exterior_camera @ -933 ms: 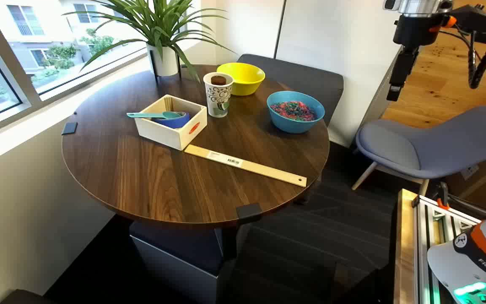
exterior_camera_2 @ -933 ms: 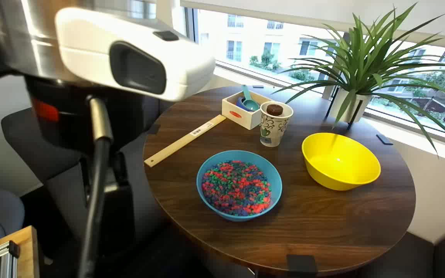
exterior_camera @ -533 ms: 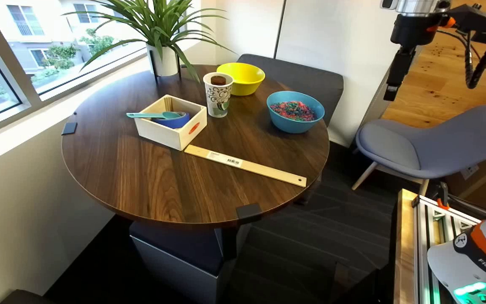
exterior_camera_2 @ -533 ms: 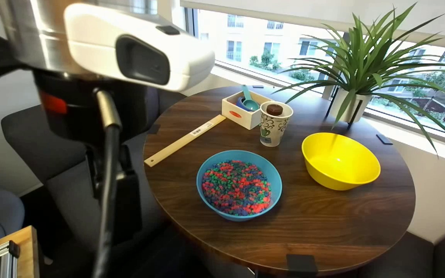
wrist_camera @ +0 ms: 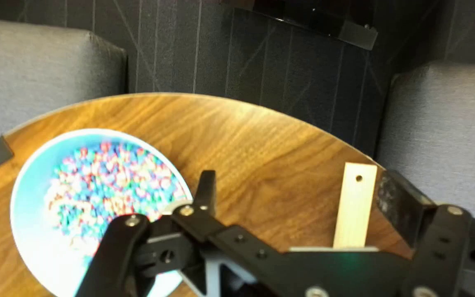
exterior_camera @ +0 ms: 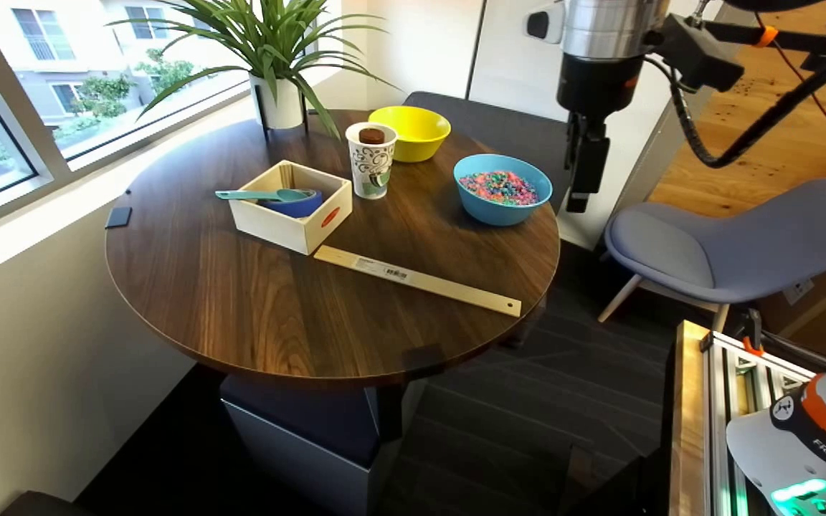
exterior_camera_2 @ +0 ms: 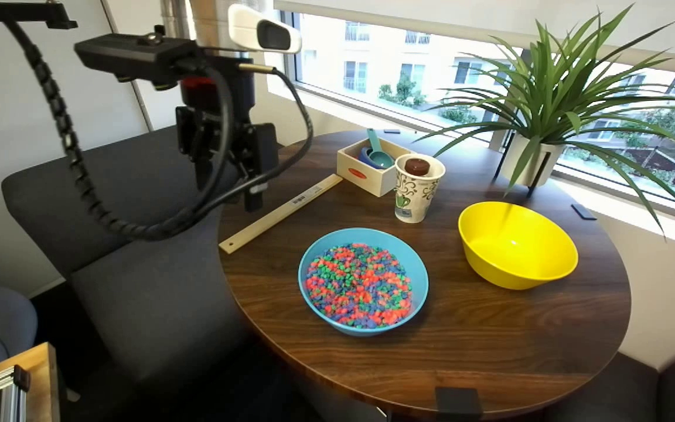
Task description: Put the masking tape in the yellow bowl
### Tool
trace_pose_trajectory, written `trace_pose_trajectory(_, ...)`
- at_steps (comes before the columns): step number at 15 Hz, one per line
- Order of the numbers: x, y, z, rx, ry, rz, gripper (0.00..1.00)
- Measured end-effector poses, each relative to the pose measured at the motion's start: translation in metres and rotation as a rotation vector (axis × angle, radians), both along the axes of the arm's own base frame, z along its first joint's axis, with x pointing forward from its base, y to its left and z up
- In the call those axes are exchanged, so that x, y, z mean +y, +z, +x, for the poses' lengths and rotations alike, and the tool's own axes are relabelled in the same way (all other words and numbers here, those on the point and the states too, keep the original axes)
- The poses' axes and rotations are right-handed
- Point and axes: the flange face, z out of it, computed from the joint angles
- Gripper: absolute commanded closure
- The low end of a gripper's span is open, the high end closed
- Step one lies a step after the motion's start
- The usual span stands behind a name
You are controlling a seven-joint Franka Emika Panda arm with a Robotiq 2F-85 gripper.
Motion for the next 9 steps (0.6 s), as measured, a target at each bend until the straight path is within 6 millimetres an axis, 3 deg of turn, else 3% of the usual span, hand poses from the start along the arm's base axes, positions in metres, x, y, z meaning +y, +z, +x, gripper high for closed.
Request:
trace_pose_trajectory(2,0.021,0.009,0.034,-0.022,0.106,-0.006,0.00)
trace_pose_trajectory(5,0.032,0.040,0.087,-0.136,0.180,0.055,0.00)
trace_pose_trajectory(7,0.033,0.056,0.112,-0.178,0.175,0.111,0.00)
trace_pose_trajectory(9,0.032,0.057,0.126,-0.188,0.172,0.130,0.00)
